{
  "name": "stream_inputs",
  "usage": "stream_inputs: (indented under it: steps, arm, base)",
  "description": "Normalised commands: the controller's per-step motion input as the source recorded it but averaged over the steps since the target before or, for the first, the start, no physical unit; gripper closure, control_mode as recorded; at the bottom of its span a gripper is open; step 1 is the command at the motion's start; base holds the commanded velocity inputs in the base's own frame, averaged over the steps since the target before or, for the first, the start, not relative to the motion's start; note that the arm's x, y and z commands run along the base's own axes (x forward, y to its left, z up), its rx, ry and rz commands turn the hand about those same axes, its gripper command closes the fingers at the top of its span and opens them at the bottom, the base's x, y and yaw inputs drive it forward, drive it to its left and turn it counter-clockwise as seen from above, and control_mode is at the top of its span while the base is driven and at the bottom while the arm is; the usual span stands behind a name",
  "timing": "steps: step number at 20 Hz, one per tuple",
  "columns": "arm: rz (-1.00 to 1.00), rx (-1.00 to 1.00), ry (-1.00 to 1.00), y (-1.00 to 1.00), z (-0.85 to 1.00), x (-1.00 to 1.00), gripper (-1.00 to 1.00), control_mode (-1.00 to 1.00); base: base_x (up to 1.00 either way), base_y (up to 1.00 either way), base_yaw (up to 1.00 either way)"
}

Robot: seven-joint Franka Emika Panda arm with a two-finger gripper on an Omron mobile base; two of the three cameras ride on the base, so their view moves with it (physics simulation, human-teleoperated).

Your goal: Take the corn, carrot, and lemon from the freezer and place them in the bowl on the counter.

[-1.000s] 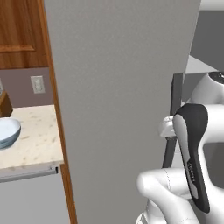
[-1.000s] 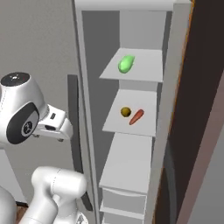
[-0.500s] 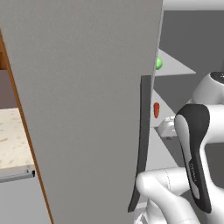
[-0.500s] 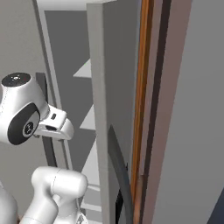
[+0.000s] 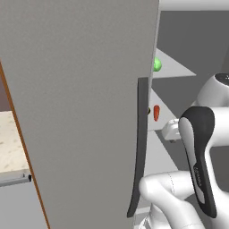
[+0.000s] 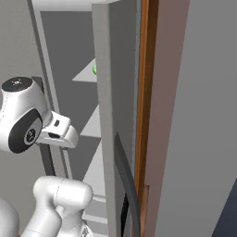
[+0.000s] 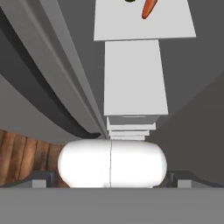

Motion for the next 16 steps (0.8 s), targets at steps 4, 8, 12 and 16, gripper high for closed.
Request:
stream_inputs:
  steps: [4,8,12,16]
  arm:
    - [0.00,0.00,0.00,0.00,0.00,0.00,-1.00,1.00]
    - [0.00,0.00,0.00,0.00,0.00,0.00,-1.00,1.00]
    - [0.00,0.00,0.00,0.00,0.00,0.00,-1.00,1.00]
    - [0.00,0.00,0.00,0.00,0.00,0.00,-1.00,1.00]
  base:
    - [0.42,-0.19,0.00]
    - [0.53,-0.19,0.00]
    - [0.54,-0.19,0.00]
    - [0.53,-0.20,0.00]
